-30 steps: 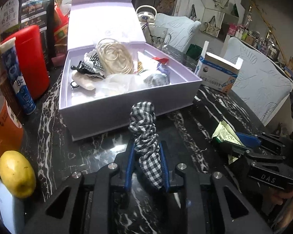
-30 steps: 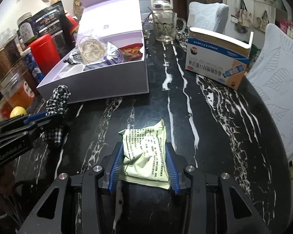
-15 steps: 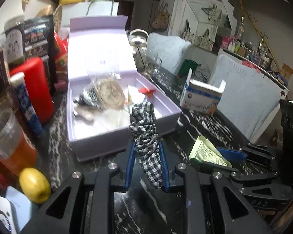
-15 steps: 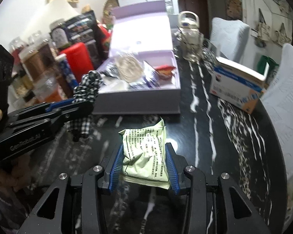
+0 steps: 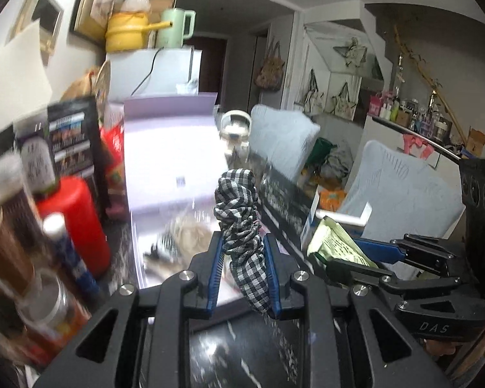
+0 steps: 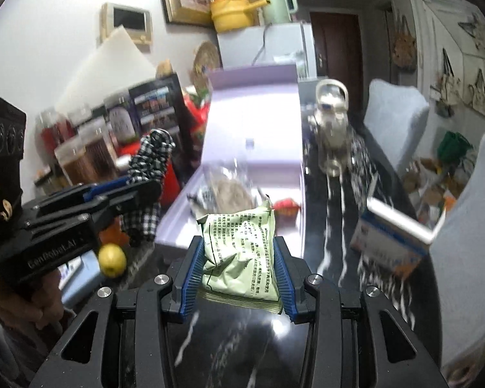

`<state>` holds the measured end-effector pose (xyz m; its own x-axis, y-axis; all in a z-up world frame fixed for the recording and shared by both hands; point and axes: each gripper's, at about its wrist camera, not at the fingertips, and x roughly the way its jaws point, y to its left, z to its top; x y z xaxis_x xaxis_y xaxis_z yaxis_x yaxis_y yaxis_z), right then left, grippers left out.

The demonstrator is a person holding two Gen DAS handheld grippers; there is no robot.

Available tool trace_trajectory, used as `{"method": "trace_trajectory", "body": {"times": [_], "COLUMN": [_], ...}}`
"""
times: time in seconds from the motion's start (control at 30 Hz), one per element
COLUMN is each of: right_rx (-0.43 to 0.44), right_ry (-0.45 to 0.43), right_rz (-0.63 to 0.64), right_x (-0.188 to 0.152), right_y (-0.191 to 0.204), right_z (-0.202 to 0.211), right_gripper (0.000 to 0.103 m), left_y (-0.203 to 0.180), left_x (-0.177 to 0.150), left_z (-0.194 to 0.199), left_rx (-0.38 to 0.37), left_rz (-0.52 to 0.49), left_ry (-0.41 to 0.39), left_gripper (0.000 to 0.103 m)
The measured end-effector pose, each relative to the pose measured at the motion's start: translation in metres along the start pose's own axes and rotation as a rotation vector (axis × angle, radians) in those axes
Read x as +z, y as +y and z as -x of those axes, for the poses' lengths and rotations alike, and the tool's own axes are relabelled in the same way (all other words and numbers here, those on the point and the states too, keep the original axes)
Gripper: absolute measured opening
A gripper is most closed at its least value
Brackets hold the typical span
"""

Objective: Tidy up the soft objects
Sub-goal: 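Carry the green packet and gingham scrunchie up over the lavender box with both grippers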

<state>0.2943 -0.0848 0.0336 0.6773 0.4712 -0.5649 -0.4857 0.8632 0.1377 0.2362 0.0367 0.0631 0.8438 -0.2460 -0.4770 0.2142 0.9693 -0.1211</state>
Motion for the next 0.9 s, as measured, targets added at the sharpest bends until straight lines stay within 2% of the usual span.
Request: {"method": "trace_trajectory", "body": {"times": [0.23,0.4,0.63,0.73,0.9], "right_rx": [0.000,0.010,0.012,0.012,0.024], "right_ry": [-0.103,-0.134,-0.151,-0.139,-0.102], "right_rz": [0.006,0.004,-0.019,-0.019,-0.026], "right_x": [0.043,0.069,0.091,0.096,0.095], "right_y": [-0.004,-0.010,-0.017,-0.017,-0.020], "right_z": [0.008,-0.001,-0.024,-0.036,-0.060], "right_gripper": [0.042,0.042,0.042,0.042,0.042], "left_y": [0.005,0.012,0.031,0.039,0.049], "left_x": [0.033,0.049,0.054,0.052,0.049], "left_z": [-0.007,-0.022,-0.047,-0.058,-0.074], "left_rx": [-0.024,0.007,0.066,0.101,0.120], "left_rz": [0.007,0.003,-0.009,-0.012,-0.003], "left_ry": [-0.052,-0.063,-0.048,-0.028,0.012], "left_gripper": [0.024,0.024,0.024,0.024,0.024]}}
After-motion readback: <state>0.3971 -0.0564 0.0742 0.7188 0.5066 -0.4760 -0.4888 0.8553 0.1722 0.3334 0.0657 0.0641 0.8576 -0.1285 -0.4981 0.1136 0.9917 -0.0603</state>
